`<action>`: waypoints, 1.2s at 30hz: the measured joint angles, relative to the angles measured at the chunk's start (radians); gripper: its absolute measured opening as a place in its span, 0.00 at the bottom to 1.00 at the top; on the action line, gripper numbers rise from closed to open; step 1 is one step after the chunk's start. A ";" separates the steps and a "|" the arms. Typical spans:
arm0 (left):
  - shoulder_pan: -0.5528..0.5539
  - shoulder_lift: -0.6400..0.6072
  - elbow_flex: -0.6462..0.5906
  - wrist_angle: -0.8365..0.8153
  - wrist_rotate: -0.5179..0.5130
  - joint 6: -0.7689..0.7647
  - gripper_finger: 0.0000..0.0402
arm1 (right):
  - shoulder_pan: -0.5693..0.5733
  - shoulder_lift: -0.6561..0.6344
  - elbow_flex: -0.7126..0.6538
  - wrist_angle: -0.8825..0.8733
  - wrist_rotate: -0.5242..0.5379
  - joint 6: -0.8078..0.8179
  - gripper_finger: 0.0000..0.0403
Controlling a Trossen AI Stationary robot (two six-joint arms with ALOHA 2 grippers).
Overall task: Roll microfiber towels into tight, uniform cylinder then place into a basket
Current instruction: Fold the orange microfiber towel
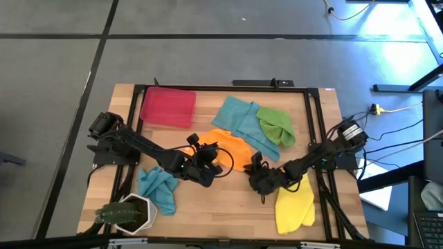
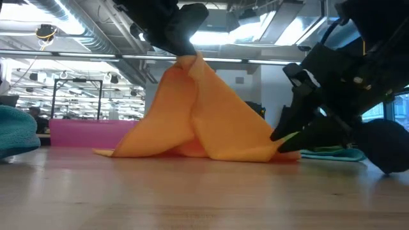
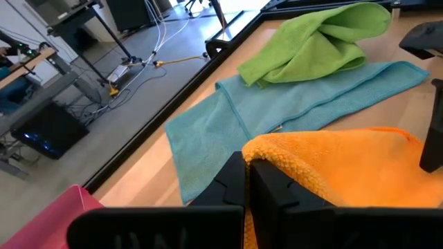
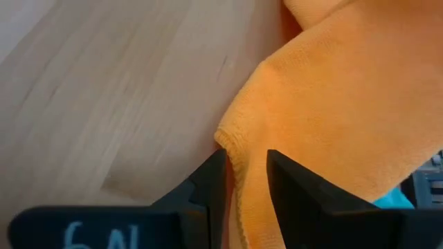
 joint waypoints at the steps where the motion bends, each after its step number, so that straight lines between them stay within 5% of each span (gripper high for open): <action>1: 0.000 0.000 0.000 0.000 0.000 0.000 0.00 | 0.000 0.000 0.006 -0.003 0.002 -0.001 0.26; 25: 0.000 0.000 0.000 0.001 0.000 0.002 0.00 | -0.037 0.011 0.016 0.020 -0.042 0.005 0.25; 36: 0.006 0.000 0.000 0.000 0.073 0.013 0.00 | -0.039 0.026 0.017 0.032 -0.021 0.087 0.04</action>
